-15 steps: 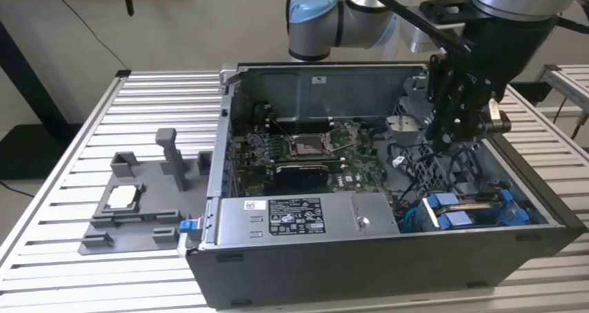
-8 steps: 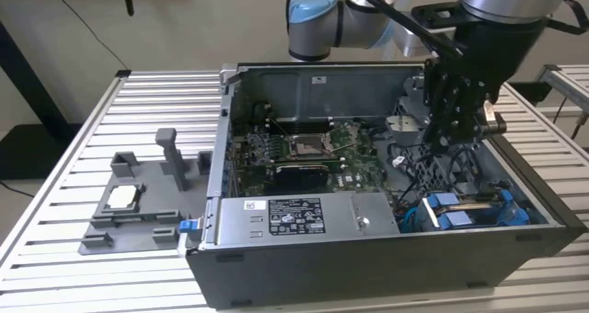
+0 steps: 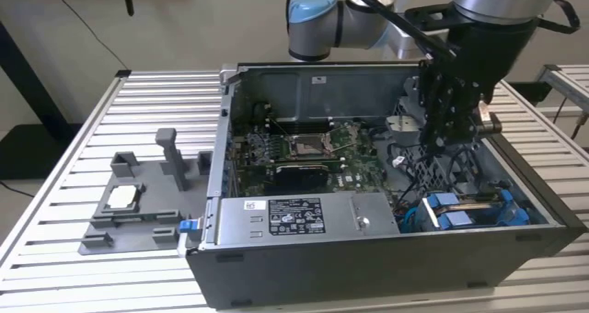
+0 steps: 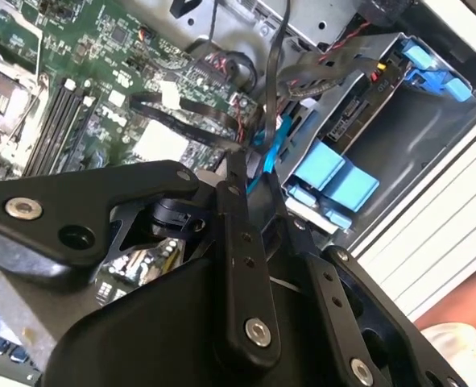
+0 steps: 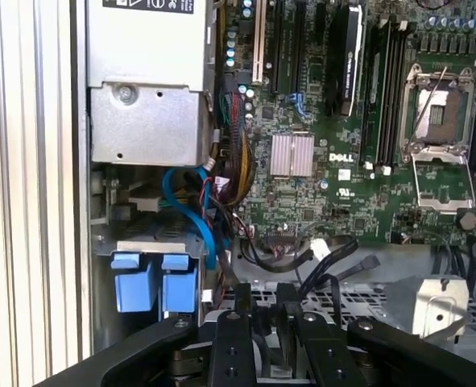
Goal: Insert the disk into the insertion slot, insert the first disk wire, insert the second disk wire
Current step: 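Insert the second disk wire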
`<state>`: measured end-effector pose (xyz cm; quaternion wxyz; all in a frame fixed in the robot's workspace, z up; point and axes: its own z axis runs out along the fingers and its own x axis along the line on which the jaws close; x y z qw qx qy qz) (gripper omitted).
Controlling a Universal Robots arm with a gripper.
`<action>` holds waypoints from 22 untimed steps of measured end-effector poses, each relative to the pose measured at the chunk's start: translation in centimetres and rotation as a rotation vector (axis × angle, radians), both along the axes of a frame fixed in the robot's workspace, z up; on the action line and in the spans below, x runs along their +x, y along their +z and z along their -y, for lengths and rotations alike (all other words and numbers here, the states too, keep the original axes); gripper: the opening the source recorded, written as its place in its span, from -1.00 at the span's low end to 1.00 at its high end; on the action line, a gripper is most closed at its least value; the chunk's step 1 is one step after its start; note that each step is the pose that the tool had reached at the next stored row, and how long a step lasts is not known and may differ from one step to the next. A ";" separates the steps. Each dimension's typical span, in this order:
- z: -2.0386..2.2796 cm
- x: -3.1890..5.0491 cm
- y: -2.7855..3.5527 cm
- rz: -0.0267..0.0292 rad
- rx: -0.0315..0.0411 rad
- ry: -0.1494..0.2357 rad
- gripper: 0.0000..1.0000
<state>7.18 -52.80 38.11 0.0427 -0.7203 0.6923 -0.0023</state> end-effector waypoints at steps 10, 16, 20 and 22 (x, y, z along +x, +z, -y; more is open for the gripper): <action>0.00 -0.13 -0.39 0.0248 -0.0089 0.011 -0.49; 0.00 -0.15 -0.48 0.0263 -0.0101 0.011 -0.64; 0.01 -0.16 -0.51 0.0263 -0.0116 0.011 -0.64; -0.02 -0.16 -0.49 0.0262 -0.0238 0.011 -0.64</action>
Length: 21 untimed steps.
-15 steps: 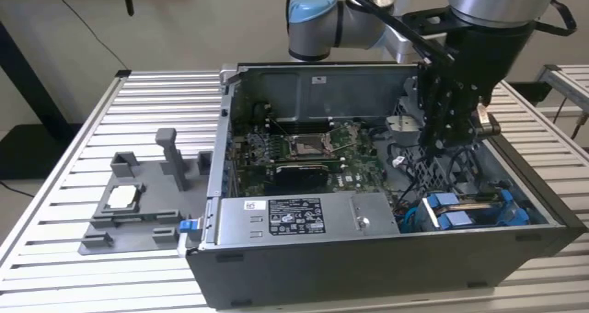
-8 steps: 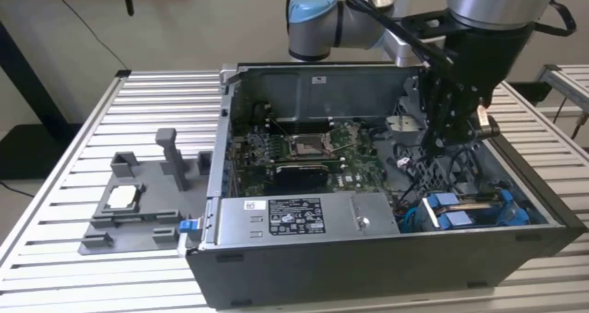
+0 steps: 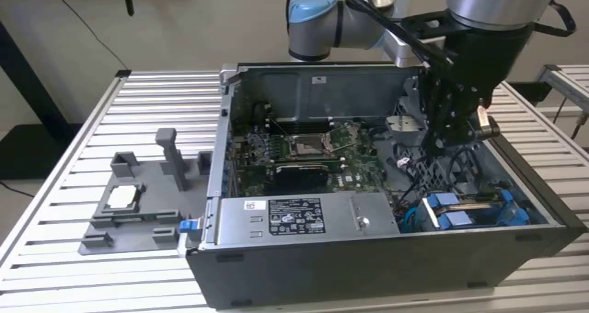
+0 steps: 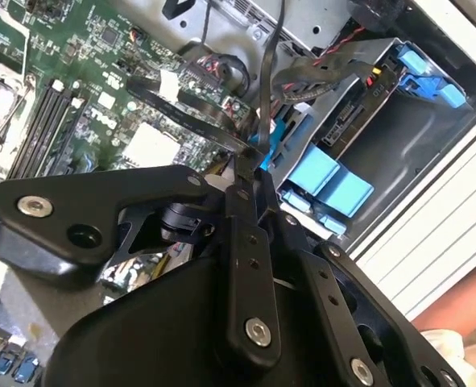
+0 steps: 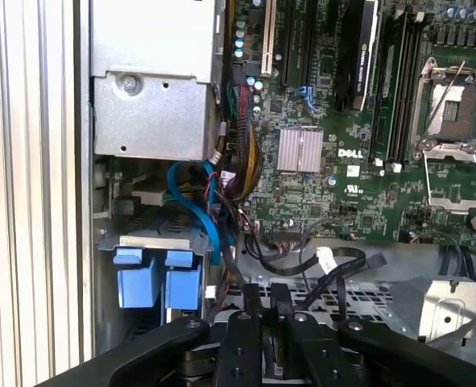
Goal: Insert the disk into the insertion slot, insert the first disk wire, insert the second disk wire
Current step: 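Insert the second disk wire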
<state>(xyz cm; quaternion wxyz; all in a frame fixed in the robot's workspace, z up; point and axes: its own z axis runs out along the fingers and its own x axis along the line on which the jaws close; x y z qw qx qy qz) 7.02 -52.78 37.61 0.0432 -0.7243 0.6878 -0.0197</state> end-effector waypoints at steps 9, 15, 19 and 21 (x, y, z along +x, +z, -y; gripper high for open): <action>-1.33 -0.04 -0.05 0.0009 -0.0541 0.000 -0.47; -1.67 -0.13 -0.17 0.0033 -0.0770 0.000 -0.47; -1.67 -0.20 -0.16 0.0039 -0.0775 0.000 -0.47; -1.67 -0.22 -0.16 0.0039 -0.0776 0.000 -0.52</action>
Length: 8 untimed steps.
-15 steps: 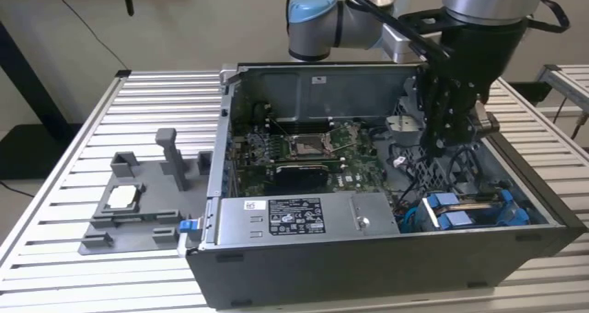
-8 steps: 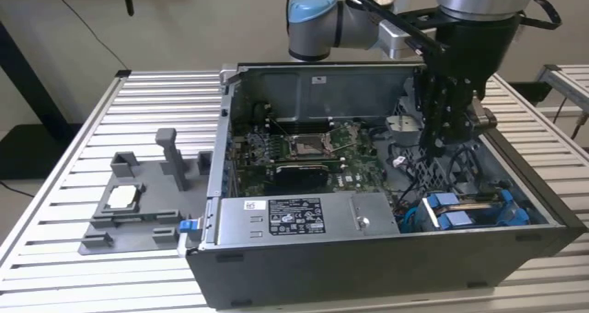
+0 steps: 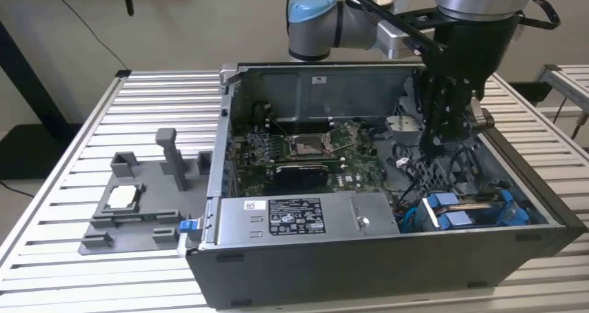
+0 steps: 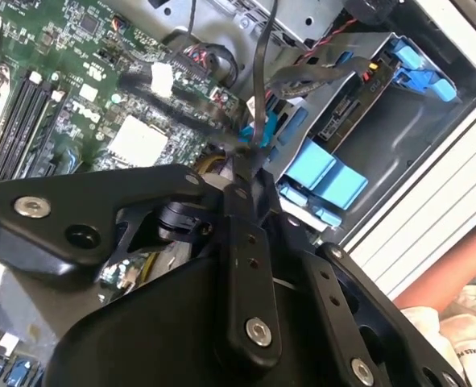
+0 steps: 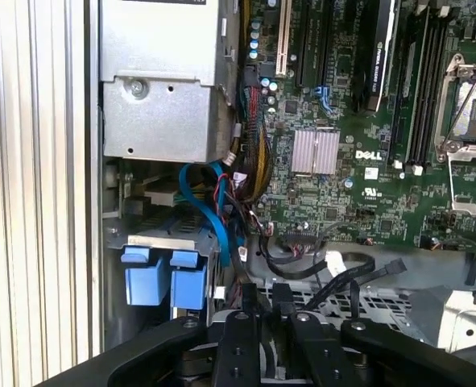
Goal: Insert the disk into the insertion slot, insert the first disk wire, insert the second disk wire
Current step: 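Insert the second disk wire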
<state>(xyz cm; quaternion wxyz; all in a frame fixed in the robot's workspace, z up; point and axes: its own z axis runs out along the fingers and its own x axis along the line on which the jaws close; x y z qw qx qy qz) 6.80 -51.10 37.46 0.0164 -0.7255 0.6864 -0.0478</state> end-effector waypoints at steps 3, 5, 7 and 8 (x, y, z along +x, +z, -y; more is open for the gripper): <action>0.00 -0.03 0.00 0.0000 0.0001 0.000 -0.65; 0.00 -0.03 0.00 0.0000 0.0001 0.000 -0.65; 0.00 -0.03 0.00 0.0000 0.0001 0.000 -0.65; 0.01 -0.03 0.00 0.0001 0.0000 0.000 -0.65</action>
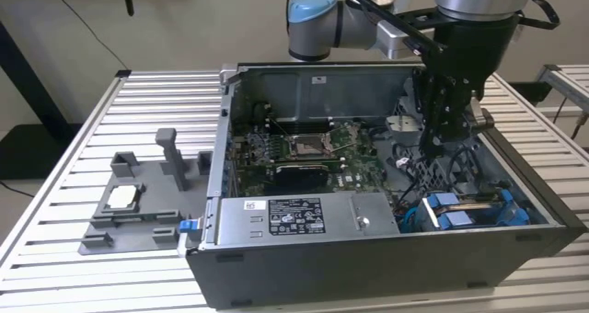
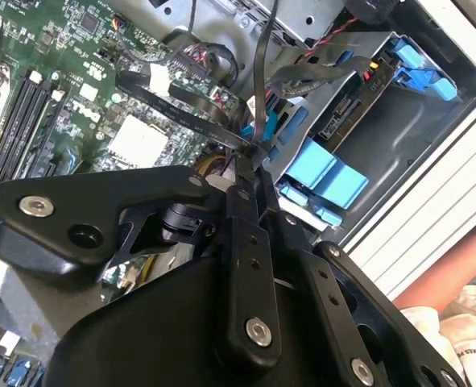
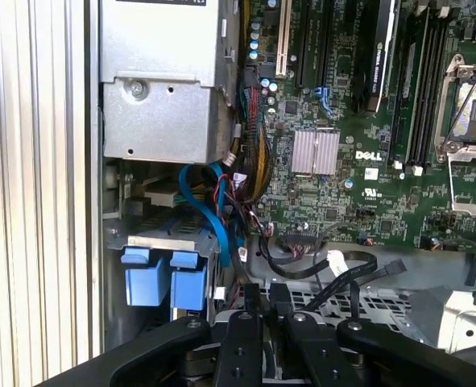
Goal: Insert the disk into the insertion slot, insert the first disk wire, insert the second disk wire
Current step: 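Insert the second disk wire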
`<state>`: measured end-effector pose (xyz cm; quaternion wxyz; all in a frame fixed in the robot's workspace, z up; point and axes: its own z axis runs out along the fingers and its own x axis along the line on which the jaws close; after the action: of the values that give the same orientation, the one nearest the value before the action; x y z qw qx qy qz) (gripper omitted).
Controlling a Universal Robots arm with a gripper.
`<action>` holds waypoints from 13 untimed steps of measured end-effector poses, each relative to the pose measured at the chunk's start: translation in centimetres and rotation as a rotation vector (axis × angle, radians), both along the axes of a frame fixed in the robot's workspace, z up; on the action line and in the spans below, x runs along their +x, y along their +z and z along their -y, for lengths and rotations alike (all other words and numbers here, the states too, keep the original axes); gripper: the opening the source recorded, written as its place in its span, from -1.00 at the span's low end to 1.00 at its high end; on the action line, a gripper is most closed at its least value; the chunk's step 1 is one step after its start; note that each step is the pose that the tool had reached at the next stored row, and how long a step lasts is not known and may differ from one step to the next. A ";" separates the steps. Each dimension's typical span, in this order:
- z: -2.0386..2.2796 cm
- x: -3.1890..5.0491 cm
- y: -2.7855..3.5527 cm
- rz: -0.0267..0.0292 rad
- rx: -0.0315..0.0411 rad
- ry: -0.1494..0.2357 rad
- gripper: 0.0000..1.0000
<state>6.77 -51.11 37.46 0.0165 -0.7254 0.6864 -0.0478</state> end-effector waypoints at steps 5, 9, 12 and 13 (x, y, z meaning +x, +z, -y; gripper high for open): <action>0.01 0.00 -0.01 0.0060 0.0000 0.000 -0.62; 0.00 0.00 0.00 0.0128 -0.0001 0.000 -0.50; 0.00 0.00 0.00 0.0158 -0.0001 0.000 -0.50; 0.00 0.00 0.00 0.0168 -0.0002 0.000 -0.50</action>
<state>6.77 -51.11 37.45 0.0222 -0.7250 0.6863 -0.0540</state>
